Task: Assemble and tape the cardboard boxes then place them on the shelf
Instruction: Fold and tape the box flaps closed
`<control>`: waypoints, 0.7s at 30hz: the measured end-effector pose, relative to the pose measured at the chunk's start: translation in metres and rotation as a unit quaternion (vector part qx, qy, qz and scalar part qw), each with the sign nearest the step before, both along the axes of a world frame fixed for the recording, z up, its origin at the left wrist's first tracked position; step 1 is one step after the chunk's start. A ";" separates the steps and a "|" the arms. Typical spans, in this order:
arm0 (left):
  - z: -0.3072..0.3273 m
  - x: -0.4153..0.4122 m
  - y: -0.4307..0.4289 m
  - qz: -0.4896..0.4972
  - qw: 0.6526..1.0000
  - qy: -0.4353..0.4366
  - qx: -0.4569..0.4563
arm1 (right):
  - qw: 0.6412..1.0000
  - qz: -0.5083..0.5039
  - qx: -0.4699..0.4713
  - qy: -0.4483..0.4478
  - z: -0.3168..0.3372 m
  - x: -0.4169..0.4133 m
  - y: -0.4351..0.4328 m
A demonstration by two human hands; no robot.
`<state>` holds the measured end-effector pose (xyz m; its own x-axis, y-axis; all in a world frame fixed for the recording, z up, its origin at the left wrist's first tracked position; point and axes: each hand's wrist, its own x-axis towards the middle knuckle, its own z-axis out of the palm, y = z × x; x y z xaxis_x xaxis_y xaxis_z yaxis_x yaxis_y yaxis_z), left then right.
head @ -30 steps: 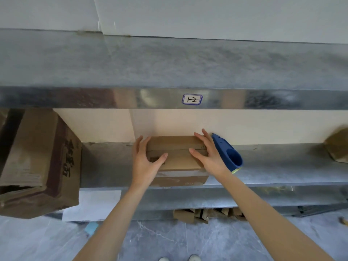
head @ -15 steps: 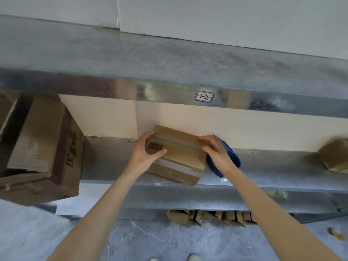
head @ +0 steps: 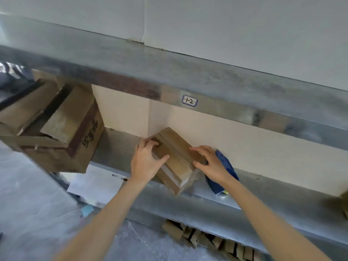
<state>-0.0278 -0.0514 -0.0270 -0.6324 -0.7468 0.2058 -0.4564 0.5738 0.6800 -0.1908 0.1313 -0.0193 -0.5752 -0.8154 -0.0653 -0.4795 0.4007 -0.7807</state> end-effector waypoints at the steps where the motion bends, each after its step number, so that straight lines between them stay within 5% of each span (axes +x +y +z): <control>1: -0.003 0.000 0.008 0.003 1.000 0.012 0.013 | 1.000 0.012 0.004 0.008 0.000 -0.001 -0.001; 5: -0.011 -0.002 0.034 -0.004 0.996 0.061 0.070 | 0.999 0.032 0.014 0.019 -0.004 0.000 -0.001; 10: -0.006 -0.003 0.038 -0.026 0.997 0.016 0.072 | 0.998 0.036 0.016 0.057 -0.006 0.002 -0.001; 17: 0.004 0.003 0.035 -0.020 0.991 -0.126 -0.034 | 0.996 0.054 0.022 0.072 -0.001 -0.003 0.005; 21: 0.011 0.007 0.035 -0.001 0.988 -0.116 -0.100 | 0.990 -0.009 0.026 0.138 -0.005 -0.018 0.030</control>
